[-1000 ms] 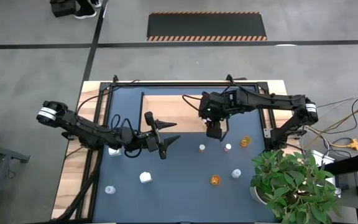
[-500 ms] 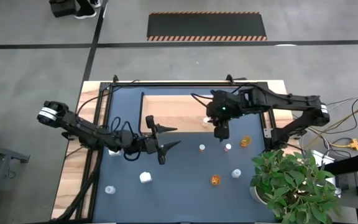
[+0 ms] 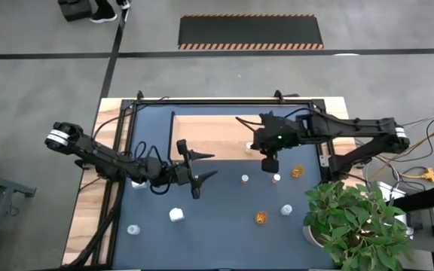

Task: Pick and place medicine bottles onto shelf by color
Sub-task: Put the bottom white bottle on the shelf

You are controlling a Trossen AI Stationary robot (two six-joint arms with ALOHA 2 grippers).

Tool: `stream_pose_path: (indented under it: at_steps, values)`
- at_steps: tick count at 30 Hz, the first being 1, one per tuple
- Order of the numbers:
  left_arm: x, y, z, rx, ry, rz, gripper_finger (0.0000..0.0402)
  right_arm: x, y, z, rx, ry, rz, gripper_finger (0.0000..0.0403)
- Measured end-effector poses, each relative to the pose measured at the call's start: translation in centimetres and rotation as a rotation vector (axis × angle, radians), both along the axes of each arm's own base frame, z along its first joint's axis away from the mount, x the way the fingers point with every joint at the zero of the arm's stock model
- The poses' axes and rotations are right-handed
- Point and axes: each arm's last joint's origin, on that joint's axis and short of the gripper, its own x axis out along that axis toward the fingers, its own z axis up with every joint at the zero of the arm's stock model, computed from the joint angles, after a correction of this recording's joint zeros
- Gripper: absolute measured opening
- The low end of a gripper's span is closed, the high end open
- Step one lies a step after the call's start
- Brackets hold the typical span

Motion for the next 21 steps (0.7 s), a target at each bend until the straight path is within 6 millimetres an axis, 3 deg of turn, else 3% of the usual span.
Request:
stream_pose_path:
  at_steps: [6, 11, 16, 21]
  values:
    - [0.0, -0.7, -0.9, -0.177, 0.044, -0.051, 0.0221, -2.1, 1.7, 0.5, -0.007, -0.123, 0.078, 0.0013]
    - [-0.2, -1.9, -1.5, -0.327, 0.120, -0.103, 0.0221, -3.5, 2.7, -0.8, -0.049, -0.240, 0.140, 0.0013]
    - [-0.2, -3.9, 0.8, -0.522, 0.333, -0.102, 0.0221, -4.9, 3.1, -2.2, -0.070, -0.321, 0.185, 0.0013]
    - [-0.7, -5.4, 3.1, -0.701, 0.673, 0.032, 0.0221, -6.0, 3.1, -3.3, -0.081, -0.347, 0.199, 0.0013]
